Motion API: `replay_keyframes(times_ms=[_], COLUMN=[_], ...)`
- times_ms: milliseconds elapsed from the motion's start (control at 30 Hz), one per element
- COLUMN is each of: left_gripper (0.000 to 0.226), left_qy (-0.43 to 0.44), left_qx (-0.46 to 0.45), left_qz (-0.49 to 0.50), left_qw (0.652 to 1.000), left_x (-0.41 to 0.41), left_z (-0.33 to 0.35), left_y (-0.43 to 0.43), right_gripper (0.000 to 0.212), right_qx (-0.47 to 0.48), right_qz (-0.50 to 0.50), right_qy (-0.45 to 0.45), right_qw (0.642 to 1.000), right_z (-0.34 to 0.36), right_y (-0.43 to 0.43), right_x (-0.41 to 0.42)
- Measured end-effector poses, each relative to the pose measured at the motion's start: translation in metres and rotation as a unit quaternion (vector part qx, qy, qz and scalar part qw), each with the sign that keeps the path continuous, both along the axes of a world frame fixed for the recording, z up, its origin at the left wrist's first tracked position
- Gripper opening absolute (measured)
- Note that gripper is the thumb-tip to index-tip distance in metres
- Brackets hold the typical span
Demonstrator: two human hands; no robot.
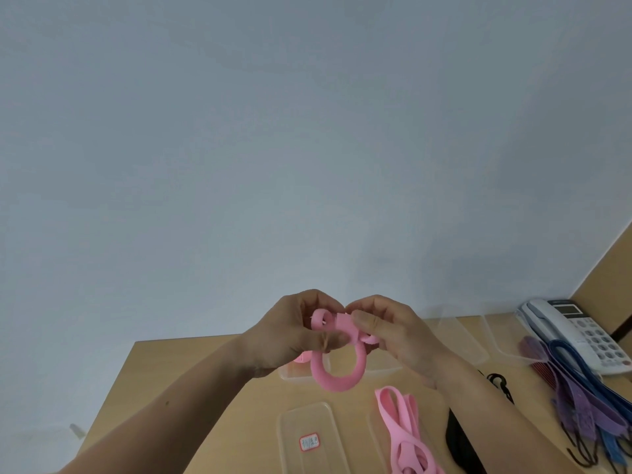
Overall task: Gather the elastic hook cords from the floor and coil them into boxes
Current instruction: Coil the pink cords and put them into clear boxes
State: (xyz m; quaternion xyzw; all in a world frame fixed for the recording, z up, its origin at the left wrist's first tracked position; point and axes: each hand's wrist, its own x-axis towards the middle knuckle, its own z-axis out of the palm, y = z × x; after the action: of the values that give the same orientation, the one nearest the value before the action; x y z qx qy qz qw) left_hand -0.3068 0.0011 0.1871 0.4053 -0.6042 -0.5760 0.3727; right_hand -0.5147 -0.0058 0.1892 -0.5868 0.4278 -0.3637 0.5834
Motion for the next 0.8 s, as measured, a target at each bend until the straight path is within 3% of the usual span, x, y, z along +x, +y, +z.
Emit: replay_keyframes(times_ms=[133,300,433,600,800], left_gripper=[0.041,0.053,0.036,0.040,0.025], left_qy=[0.005,-0.078,-0.084,-0.025,0.004], left_qx=[-0.030,-0.036,0.005,0.059,0.063], left_qz=[0.008,0.045,0.038,0.019,0.045], left_qw=[1.000,0.995,0.996,0.998,0.997], left_x=[-0.003,-0.003,-0.005,-0.004,-0.007], left_z=[0.000,-0.002,-0.004,0.000,0.000], left_y=[0.000,-0.002,-0.001,0.001,-0.002], right_gripper=[0.040,0.013,0.020,0.032,0.034], right_qx=[-0.004,-0.066,-0.088,-0.117,-0.146], right_qz=[0.028,-0.006,-0.025,-0.043,-0.043], right_qy=[0.062,0.087,0.066,0.085,0.131], right_qw=[0.998,0.994,0.994,0.989,0.980], right_z=[0.002,-0.002,-0.005,-0.013,-0.018], right_y=[0.002,0.001,0.000,0.000,-0.002], right_x=[-0.001,-0.002,0.001,0.000,0.002])
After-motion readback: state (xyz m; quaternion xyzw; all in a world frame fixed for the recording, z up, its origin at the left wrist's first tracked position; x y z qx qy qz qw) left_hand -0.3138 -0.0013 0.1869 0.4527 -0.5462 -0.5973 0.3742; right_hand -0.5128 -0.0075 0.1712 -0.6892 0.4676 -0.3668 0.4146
